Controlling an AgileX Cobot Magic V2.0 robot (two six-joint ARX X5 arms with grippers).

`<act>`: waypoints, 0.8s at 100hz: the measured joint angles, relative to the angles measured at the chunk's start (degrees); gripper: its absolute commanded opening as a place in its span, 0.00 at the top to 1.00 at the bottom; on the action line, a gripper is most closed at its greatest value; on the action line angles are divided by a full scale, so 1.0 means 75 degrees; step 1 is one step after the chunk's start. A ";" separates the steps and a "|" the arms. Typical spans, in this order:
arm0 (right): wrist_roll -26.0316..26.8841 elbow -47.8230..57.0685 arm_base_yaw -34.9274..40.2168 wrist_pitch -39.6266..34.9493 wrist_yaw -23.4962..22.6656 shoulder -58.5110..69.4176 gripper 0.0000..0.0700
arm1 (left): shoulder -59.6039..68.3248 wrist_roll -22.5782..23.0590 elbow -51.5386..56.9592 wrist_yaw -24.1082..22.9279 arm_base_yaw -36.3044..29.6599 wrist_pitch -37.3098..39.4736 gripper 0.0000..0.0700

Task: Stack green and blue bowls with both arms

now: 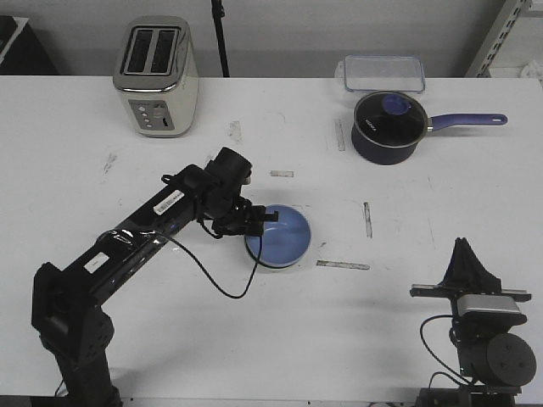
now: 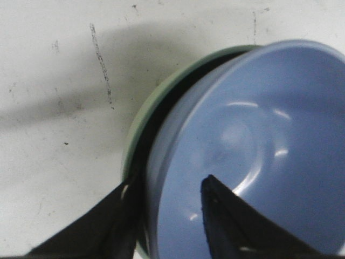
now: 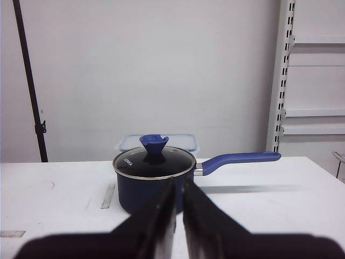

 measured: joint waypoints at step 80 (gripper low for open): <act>0.0000 0.0000 0.0000 0.0000 0.0003 0.0000 0.98 | -0.2471 -0.0201 -0.1612 -0.0801 0.0498 0.1862 0.61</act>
